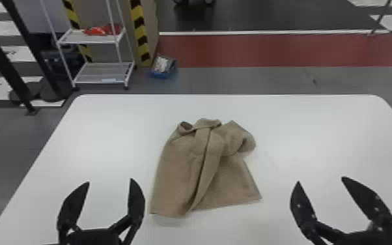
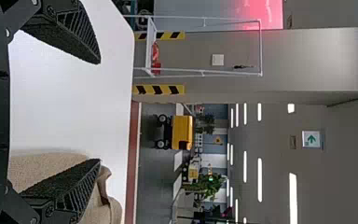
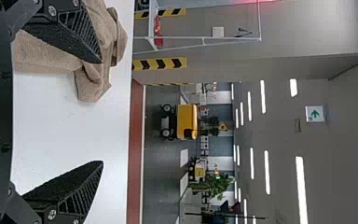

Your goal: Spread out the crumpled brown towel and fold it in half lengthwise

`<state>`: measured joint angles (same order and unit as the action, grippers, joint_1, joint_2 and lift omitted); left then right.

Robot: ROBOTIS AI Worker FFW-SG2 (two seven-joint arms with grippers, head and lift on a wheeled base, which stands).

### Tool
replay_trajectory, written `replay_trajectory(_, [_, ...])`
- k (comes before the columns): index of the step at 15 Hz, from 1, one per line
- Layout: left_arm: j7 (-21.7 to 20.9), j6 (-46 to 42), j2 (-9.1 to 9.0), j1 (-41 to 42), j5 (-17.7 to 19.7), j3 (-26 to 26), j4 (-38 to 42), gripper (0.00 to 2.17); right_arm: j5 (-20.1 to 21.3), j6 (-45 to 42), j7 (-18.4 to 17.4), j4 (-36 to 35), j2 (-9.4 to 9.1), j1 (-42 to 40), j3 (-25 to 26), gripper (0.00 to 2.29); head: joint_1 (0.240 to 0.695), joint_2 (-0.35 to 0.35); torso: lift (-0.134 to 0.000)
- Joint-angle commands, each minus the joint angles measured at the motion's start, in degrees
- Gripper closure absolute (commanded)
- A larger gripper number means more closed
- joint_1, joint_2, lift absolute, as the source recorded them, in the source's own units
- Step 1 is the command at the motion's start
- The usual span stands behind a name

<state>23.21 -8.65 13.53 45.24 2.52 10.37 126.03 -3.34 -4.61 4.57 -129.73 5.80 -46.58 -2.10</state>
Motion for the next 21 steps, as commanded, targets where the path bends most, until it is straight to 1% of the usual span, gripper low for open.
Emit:
replay_trajectory(1, [0.0,0.0,0.0,-0.06,-0.06,0.0,-0.09,0.14,0.0,0.0,0.0,0.01,0.0,0.0,-0.01,0.12,0.695,0.055,-0.123])
replay_trajectory(3, [-0.35,0.18,0.0,-0.15,0.03,0.18,-0.44,0.14,0.0,0.0,0.0,0.27,-0.09,0.0,0.26,0.12,0.695,0.055,-0.123])
replay_trajectory(5, [-0.44,0.18,0.18,-0.68,0.03,1.41,-2.02,0.14,-0.09,0.0,-0.09,0.89,-0.44,0.0,1.84,0.12,0.695,0.049,-0.123])
replay_trajectory(7, [-0.71,0.18,1.23,-2.17,-0.06,4.04,-4.48,0.14,-1.32,-0.35,0.0,2.2,-0.88,0.0,4.47,0.12,0.695,0.026,-0.123])
replay_trajectory(8, [-1.5,0.18,1.5,-3.05,-0.06,5.36,-5.89,0.14,-1.94,-0.71,-0.09,2.64,-0.97,0.0,5.53,0.12,0.695,0.009,-0.123])
replay_trajectory(9, [-2.38,0.18,1.5,-3.76,0.03,6.24,-6.94,0.14,-2.02,-0.71,0.0,2.99,-1.23,0.0,6.5,0.12,0.695,-0.044,-0.123])
replay_trajectory(10, [-3.43,0.18,1.5,-4.46,0.12,7.21,-8.35,0.14,-2.73,-0.71,0.09,3.17,-1.67,0.0,7.55,0.12,0.695,-0.077,-0.123])
replay_trajectory(12, [-4.75,0.18,1.58,-5.95,0.03,8.7,-10.28,0.14,-3.52,-0.71,0.09,3.61,-1.76,0.0,8.96,0.12,0.695,-0.137,-0.123])
replay_trajectory(14, [-7.03,0.53,1.58,-7.45,0.12,10.11,-11.86,0.15,-4.66,-0.53,0.18,3.96,-1.93,0.0,10.28,0.12,0.695,-0.184,-0.123])
replay_trajectory(15, [-7.65,1.06,1.58,-8.33,0.12,11.08,-12.83,0.15,-4.66,-0.53,0.18,3.96,-2.02,0.0,10.54,0.12,0.695,-0.225,-0.123])
replay_trajectory(17, [-8.88,3.34,1.67,-10.87,0.12,12.57,-14.59,0.15,-4.75,-0.53,0.18,4.05,-2.02,0.0,10.98,0.12,0.695,-0.262,-0.123])
replay_trajectory(20, [-12.66,12.83,1.41,-13.16,1.0,12.57,-15.2,0.15,-5.1,-0.18,0.27,4.22,-2.02,0.0,11.68,0.12,0.695,-0.314,-0.123])
replay_trajectory(21, [-12.66,13.18,1.23,-13.77,1.26,12.57,-15.99,0.15,-5.1,-0.18,0.18,4.31,-2.02,0.0,11.77,0.12,0.695,-0.325,-0.123])
